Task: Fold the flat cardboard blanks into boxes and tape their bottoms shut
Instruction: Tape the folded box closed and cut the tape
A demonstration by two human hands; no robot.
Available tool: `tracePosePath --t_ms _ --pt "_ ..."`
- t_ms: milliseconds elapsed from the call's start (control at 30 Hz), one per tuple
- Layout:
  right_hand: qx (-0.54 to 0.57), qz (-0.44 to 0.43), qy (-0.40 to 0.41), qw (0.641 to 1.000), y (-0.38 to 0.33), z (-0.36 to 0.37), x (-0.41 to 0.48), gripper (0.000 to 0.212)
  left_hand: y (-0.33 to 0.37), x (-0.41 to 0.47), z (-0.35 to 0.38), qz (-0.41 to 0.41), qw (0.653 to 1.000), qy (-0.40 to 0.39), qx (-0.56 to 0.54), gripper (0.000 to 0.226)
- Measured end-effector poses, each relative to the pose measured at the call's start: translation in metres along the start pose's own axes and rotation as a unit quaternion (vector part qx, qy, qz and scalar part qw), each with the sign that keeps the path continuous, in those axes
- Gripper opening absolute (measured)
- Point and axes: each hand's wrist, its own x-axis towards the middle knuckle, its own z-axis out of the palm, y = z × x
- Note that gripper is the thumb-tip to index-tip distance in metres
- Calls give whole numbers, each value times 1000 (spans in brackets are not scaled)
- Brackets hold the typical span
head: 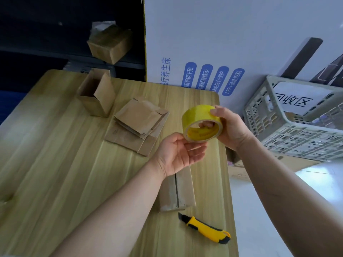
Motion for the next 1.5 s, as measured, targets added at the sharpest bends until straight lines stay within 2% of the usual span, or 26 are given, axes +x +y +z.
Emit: tracePosePath --t_ms 100,167,267,467,567,667,733,767,867,933,1000,1167,1300,1400,1433,1500 --pt "53 -1 0 999 7 -3 2 42 -3 -2 1 17 999 33 -28 24" --pt "61 -11 0 998 9 -6 2 40 -5 -3 -3 26 997 51 -44 12" --pt "54 -12 0 998 10 -8 -1 25 -6 -4 -7 25 995 59 -71 11" --pt "69 -9 -13 997 12 -6 -6 22 -5 -5 8 12 995 97 -24 18" --pt "43 -14 4 999 11 -7 -7 20 -5 -5 10 56 987 148 17 11" --pt "-61 16 89 994 12 -21 -11 23 3 -13 2 161 936 293 106 9" --pt "-173 31 130 976 18 -33 -13 39 8 -22 -7 222 886 372 166 11" --pt "-214 38 133 967 22 -36 -13 46 7 -26 -10 251 857 402 205 11" --pt "-345 58 127 928 31 -33 -12 35 -7 -33 -19 329 768 475 275 11" --pt "-406 72 123 903 33 -30 -9 37 -14 -35 -24 347 747 490 285 10" --pt "-437 83 118 888 36 -28 -6 39 -14 -37 -30 347 759 495 239 9" --pt "-456 92 92 880 39 -20 -4 30 -10 -35 -34 314 809 480 129 16" --pt "-478 84 88 870 39 -17 1 32 -9 -30 -36 298 821 483 64 22" --pt "-497 74 86 860 36 -19 5 31 -5 -28 -38 296 827 478 17 55" --pt "-505 72 85 856 35 -21 6 31 -5 -28 -39 297 825 480 23 61" --pt "-529 71 85 841 36 -24 11 32 -7 -26 -41 296 821 482 75 57"
